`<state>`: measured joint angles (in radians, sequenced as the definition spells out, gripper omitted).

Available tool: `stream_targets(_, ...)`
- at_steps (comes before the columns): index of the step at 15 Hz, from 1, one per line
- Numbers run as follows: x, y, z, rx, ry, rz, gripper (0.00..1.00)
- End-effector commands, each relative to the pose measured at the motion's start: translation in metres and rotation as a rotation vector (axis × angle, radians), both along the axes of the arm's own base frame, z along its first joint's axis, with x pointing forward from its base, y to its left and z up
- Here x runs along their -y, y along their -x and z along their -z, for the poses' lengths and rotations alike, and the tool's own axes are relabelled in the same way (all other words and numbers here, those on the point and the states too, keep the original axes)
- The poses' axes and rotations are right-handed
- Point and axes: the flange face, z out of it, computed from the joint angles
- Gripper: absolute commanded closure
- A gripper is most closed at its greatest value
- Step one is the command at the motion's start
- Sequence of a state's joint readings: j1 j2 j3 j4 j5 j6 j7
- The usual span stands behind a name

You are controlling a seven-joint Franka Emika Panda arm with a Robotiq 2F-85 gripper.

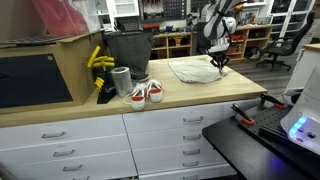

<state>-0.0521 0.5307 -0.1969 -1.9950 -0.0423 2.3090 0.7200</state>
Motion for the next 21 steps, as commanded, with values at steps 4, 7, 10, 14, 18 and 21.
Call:
stream_targets(4, -0.001, -0.019, -0.006, 0.021, -0.029, 0.172, 0.99)
stream_targets(7, 0.000, -0.022, -0.005, 0.044, -0.020, 0.239, 0.99)
stream_targets(10, 0.004, -0.028, -0.004, 0.084, 0.002, 0.309, 0.99)
stream_targets(14, 0.009, -0.035, -0.004, 0.134, 0.030, 0.391, 0.72)
stream_targets(18, 0.006, -0.032, -0.006, 0.150, 0.031, 0.400, 0.50)
stream_targets(21, 0.003, -0.032, -0.014, 0.192, 0.010, 0.393, 0.27)
